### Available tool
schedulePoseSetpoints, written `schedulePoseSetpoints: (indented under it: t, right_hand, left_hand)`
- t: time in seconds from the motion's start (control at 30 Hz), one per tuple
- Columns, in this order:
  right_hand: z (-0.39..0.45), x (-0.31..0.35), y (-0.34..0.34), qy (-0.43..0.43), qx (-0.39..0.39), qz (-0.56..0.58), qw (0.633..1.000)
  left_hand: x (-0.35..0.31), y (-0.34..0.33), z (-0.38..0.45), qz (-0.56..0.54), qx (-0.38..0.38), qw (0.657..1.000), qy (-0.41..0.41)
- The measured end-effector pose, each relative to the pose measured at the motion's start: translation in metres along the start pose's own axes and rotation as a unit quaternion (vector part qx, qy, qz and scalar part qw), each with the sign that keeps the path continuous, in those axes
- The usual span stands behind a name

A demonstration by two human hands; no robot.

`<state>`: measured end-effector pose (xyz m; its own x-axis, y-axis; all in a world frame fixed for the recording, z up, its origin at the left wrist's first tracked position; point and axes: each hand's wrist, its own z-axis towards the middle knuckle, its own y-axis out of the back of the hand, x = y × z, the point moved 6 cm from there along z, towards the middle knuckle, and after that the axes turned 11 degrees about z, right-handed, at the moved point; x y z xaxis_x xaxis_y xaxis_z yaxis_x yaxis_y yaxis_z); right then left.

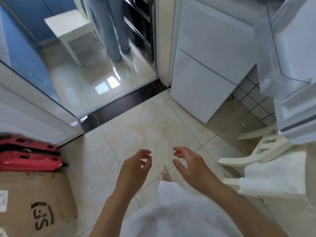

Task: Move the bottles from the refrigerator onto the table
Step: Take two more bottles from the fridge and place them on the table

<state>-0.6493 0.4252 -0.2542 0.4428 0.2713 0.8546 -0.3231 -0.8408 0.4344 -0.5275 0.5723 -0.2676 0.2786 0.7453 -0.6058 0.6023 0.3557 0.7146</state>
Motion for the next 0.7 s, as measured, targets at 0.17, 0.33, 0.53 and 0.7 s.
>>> schedulePoseSetpoints:
  t: [0.17,0.33,0.53,0.7]
  right_hand:
    - [0.086,0.022,0.032,-0.001,-0.007,-0.010,1.000]
    - [0.159,0.040,0.065,-0.013,-0.037,-0.002,0.999]
    - [0.242,0.054,0.101,-0.035,-0.107,0.020,0.993]
    - [0.304,0.065,0.132,-0.064,-0.183,0.046,0.980]
  left_hand:
    - [-0.037,0.031,0.097,0.016,0.012,0.999,-0.028]
    - [-0.071,0.055,0.178,0.000,0.012,0.998,-0.063]
    - [-0.111,0.074,0.283,0.012,0.051,0.992,-0.117]
    - [-0.154,0.093,0.374,0.062,0.090,0.973,-0.203]
